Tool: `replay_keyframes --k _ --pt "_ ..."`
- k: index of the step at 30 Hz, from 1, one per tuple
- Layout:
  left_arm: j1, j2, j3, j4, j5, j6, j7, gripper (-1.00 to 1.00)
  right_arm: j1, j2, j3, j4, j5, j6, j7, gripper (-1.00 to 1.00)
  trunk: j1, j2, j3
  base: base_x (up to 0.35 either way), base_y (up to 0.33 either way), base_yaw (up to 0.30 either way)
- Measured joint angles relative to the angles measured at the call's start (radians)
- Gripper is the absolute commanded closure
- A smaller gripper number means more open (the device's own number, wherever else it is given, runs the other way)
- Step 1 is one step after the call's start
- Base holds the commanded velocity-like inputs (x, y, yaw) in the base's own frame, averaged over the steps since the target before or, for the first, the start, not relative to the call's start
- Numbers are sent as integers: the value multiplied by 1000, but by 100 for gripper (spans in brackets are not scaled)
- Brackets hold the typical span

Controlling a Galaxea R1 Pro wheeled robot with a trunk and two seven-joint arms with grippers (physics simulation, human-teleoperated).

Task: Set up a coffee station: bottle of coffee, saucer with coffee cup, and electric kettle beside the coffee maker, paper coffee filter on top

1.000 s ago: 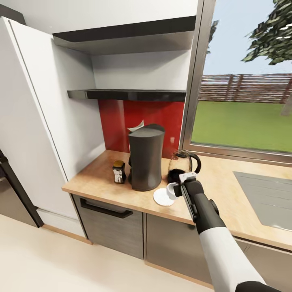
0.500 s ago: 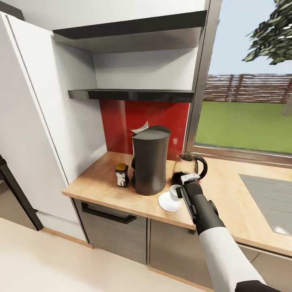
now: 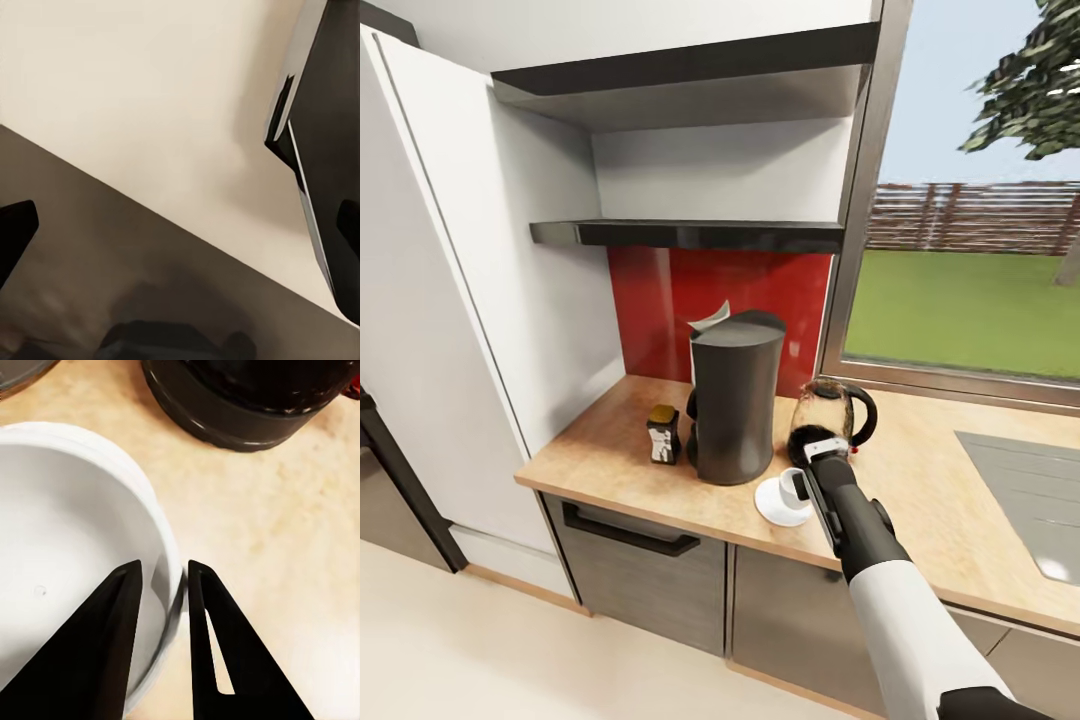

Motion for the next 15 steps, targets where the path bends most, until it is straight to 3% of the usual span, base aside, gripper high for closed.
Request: replay_keyframes --k 15 --pt "1 -1 -2 0 -1 0 -1 -100 0 -3 0 2 4 0 -1 100 0 0 0 28 26 0"
